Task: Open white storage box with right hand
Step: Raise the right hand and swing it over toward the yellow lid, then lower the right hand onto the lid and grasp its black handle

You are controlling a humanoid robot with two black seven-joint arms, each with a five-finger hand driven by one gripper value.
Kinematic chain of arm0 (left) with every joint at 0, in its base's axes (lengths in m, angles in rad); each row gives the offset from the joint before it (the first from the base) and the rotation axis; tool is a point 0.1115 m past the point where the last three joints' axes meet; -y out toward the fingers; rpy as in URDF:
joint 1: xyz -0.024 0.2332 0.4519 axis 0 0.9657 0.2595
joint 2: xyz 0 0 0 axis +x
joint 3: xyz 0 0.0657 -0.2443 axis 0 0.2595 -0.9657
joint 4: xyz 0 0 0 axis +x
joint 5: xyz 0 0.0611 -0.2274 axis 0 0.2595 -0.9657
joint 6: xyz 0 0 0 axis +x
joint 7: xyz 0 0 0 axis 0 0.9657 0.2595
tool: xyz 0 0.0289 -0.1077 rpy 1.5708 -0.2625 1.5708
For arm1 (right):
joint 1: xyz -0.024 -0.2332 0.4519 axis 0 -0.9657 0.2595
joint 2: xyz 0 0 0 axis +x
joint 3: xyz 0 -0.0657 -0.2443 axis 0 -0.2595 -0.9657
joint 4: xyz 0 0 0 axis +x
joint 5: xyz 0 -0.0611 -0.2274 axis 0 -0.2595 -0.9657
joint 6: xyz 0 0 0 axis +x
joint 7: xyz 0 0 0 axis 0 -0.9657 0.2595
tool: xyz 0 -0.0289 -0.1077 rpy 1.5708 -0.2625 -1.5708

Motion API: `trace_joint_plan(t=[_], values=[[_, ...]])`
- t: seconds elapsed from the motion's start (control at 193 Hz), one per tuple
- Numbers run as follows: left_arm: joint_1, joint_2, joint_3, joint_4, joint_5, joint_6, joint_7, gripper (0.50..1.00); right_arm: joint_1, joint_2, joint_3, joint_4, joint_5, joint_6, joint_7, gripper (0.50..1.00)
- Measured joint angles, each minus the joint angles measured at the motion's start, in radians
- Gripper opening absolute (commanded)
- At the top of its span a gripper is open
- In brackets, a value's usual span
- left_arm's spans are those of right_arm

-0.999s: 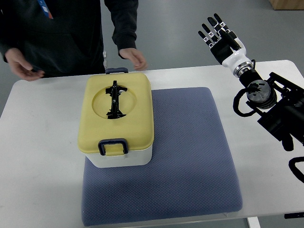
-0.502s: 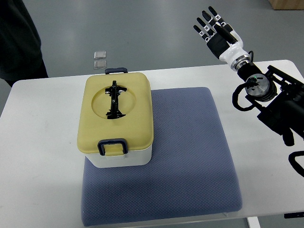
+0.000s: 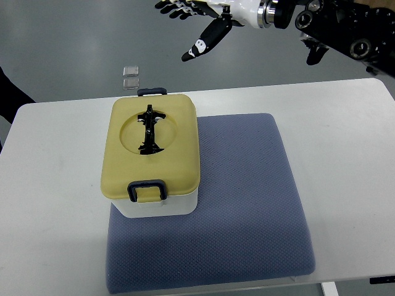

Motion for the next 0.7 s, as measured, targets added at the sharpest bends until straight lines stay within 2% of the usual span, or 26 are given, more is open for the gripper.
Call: trace_joint_plan(t=[0.072,0.155,0.29,0.419,0.699], values=[[0.0,0.0,0.0,0.0,0.0,0.0,0.0,1.0,0.085,-0.013,-0.108,0.094,-0.063,-0.048,0.055,0.936],[0.0,0.0,-0.001,0.0,0.0,0.0,0.0,1.0,0.16,-0.013,-0.216,0.172,-0.156,-0.136,0.133,0.934],[0.001,0.0,-0.002,-0.001,0.0,0.001,0.0,1.0,0.213,0.027,-0.343,0.221,-0.295,-0.304,0.249,0.934],[0.005,0.0,-0.002,-0.001,0.0,0.001,0.0,1.0,0.224,0.078,-0.411,0.214,-0.363,-0.425,0.274,0.934],[0.006,0.0,-0.002,-0.001,0.0,0.0,0.0,1.0,0.209,0.119,-0.459,0.189,-0.39,-0.502,0.279,0.93]])
